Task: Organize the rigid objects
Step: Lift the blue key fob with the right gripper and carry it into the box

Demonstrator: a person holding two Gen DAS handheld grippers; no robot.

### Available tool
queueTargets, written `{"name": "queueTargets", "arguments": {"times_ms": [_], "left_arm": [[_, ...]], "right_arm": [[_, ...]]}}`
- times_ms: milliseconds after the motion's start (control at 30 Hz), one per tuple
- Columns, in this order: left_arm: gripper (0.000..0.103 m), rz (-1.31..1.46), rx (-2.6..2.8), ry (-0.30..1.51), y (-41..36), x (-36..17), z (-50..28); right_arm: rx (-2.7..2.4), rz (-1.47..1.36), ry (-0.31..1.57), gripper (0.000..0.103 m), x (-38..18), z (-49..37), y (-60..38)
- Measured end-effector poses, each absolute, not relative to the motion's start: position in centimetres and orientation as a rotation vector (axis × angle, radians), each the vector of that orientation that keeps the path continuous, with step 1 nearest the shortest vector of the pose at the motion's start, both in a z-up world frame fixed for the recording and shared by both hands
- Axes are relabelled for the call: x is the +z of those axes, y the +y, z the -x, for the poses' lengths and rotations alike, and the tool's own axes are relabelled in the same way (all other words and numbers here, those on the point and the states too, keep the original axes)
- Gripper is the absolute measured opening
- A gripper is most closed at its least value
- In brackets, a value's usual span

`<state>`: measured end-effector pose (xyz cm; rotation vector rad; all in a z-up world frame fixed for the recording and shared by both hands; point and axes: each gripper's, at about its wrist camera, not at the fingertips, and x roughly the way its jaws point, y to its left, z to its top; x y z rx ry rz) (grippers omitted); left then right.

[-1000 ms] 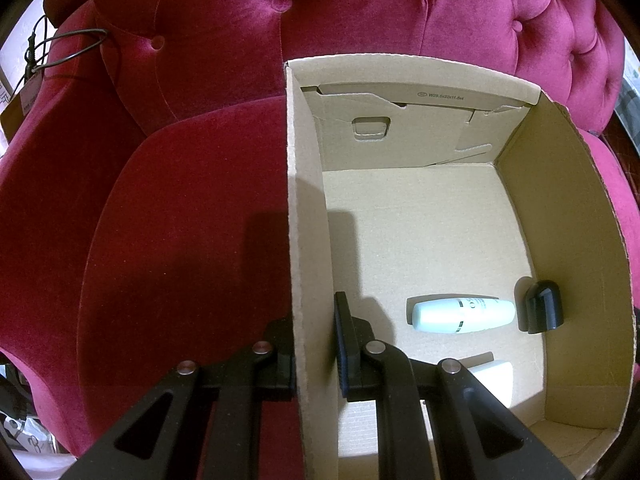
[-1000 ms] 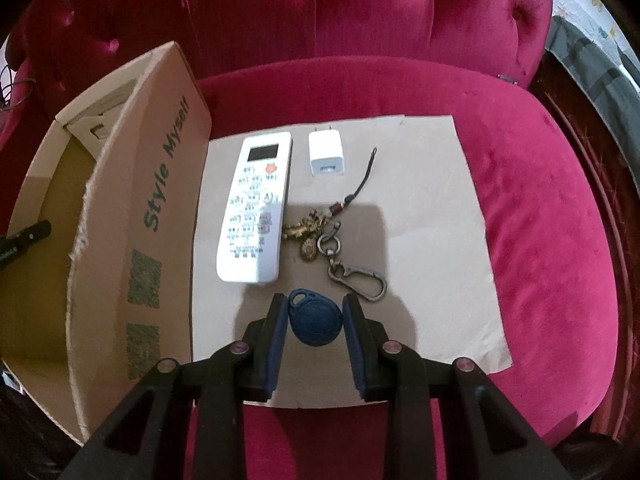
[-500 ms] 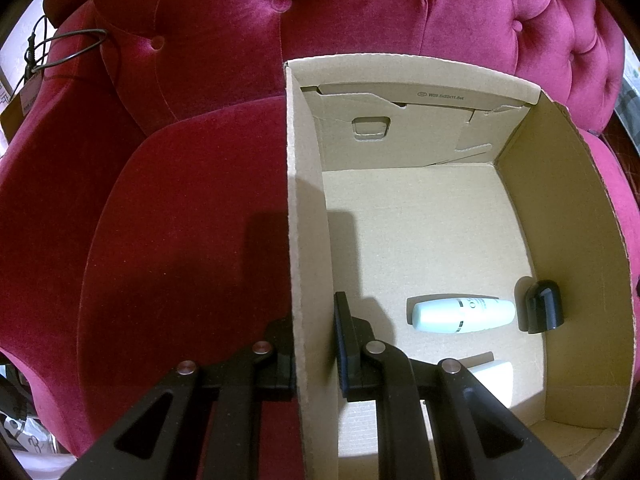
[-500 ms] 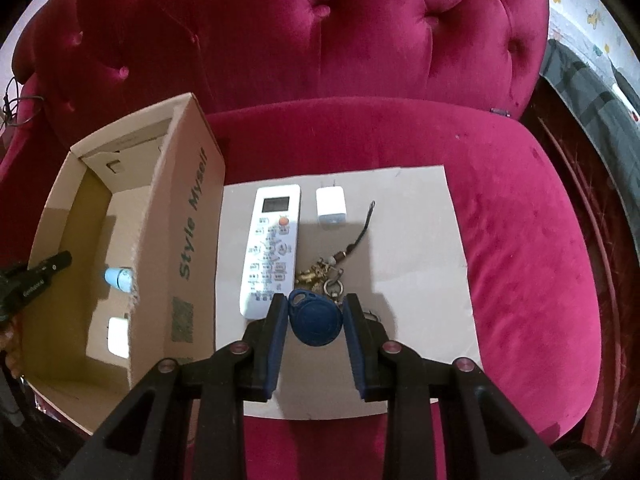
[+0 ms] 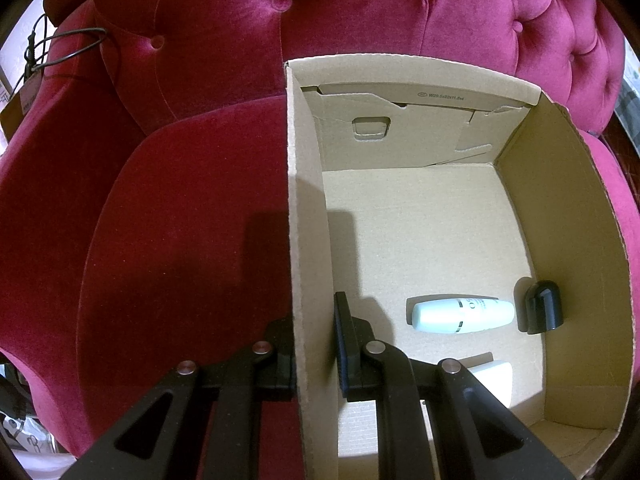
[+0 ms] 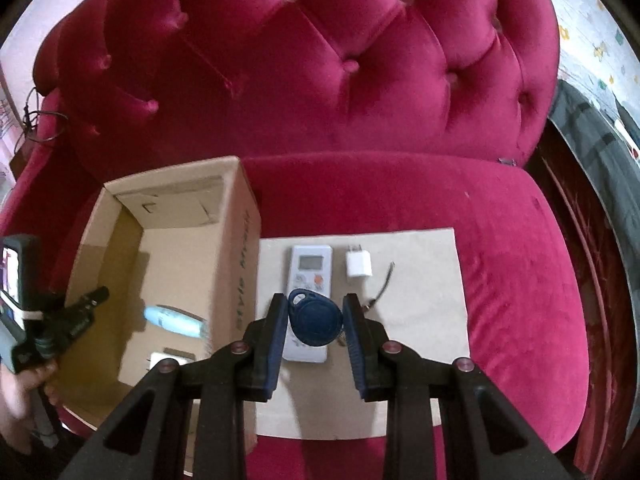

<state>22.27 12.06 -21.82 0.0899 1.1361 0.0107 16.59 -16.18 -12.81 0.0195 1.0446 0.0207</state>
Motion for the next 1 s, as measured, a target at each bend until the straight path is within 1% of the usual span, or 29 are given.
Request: {"name": "queueTargets", "arguments": {"times_ms": [467,1000], "left_arm": [[0.015,-0.09,0.01,1.136,12.1,-21.8,-22.3],[0.015,-0.089,0.01,1.136,12.2,-21.8,-22.3]], "right_arm": [[0.116,0.007,1.004,0.029,-10.6,-17.5,-11.8],[0.194,0.033,1.034,0.029,-12.4,-18.2,-7.1]]}}
